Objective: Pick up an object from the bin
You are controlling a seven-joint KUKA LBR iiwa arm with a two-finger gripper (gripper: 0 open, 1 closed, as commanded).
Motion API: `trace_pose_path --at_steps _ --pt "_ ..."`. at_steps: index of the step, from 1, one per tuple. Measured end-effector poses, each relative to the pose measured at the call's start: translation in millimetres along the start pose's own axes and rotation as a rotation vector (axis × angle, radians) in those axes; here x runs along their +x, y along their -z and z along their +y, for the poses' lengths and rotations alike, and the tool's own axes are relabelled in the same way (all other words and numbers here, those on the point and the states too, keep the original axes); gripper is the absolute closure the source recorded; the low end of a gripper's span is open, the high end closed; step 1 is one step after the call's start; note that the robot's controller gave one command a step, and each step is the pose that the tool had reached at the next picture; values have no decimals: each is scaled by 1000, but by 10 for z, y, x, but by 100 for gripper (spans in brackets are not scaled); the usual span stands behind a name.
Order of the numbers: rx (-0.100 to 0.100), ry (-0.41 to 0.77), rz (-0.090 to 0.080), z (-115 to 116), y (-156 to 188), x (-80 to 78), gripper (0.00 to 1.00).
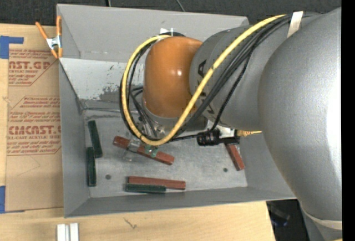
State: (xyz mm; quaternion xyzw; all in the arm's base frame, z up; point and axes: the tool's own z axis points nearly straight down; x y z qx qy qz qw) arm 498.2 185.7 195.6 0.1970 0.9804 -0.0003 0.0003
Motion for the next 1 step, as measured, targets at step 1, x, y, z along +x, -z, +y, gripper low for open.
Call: trace_pose_path --at_steps 1 --pt "0 0 0 0 0 0 100"
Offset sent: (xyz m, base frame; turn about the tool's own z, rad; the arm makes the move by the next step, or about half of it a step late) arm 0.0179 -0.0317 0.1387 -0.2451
